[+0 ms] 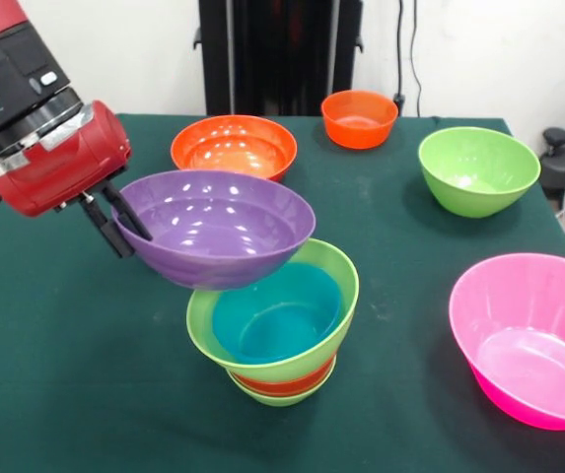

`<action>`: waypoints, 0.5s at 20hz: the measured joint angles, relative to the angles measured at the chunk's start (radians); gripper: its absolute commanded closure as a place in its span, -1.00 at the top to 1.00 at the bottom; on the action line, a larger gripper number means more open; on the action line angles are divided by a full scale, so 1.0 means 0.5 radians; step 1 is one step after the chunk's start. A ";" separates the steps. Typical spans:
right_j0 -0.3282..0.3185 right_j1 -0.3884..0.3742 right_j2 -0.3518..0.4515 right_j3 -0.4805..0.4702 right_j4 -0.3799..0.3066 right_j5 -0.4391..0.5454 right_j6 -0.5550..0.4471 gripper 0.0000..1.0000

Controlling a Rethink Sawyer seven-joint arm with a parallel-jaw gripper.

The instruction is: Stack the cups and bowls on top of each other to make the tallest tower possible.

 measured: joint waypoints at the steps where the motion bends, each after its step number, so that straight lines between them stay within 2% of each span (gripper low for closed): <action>1: 0.000 0.006 0.000 -0.010 0.000 0.000 0.000 -1.00; 10: 0.012 0.105 0.000 -0.189 0.000 -0.056 0.000 -1.00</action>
